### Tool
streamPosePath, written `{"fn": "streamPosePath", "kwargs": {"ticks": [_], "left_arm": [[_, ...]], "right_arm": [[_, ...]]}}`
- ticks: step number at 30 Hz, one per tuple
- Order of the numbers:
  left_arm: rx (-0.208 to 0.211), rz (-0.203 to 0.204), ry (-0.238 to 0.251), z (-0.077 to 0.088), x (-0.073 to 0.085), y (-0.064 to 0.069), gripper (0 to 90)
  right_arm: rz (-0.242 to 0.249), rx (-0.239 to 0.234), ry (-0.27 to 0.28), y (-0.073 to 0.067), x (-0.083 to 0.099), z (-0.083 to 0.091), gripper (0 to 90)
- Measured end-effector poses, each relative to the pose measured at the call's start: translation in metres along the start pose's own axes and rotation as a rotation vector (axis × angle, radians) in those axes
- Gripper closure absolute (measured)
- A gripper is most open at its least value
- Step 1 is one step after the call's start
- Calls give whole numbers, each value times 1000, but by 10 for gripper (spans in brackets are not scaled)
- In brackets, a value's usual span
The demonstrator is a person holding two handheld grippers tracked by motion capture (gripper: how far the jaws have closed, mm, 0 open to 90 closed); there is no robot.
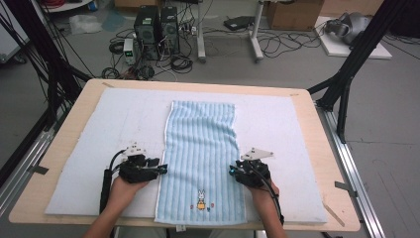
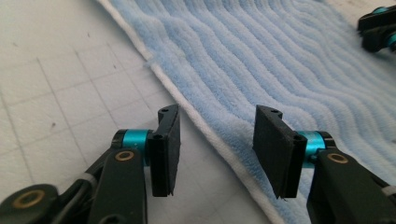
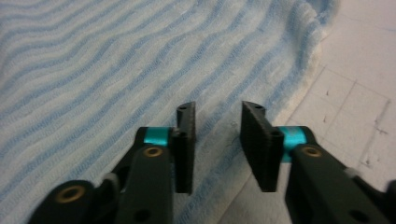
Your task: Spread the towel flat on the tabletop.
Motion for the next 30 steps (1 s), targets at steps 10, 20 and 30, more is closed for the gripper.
{"fn": "streamPosePath", "kwargs": {"ticks": [10,20,30], "left_arm": [[16,-40,-19,13,11,6,875],[61,-54,-30,37,30,7,875],[29,27,17,32,15,-7,629]], "right_arm": [[3,-55,-20,-11,7,6,852],[31,-101,-72,-35,22,21,850],[-38,-6,69,-3,-9,14,638]]}}
Point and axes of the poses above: each handheld gripper's, and its own axes: z roughly backward along the jaws, x roughly out of its underside, y roughly to its right, the point moved 6 cm from there along -z, roughly forward along the jaws, and after that the axes turned 15 degrees about -x, right-handed, at the moved point
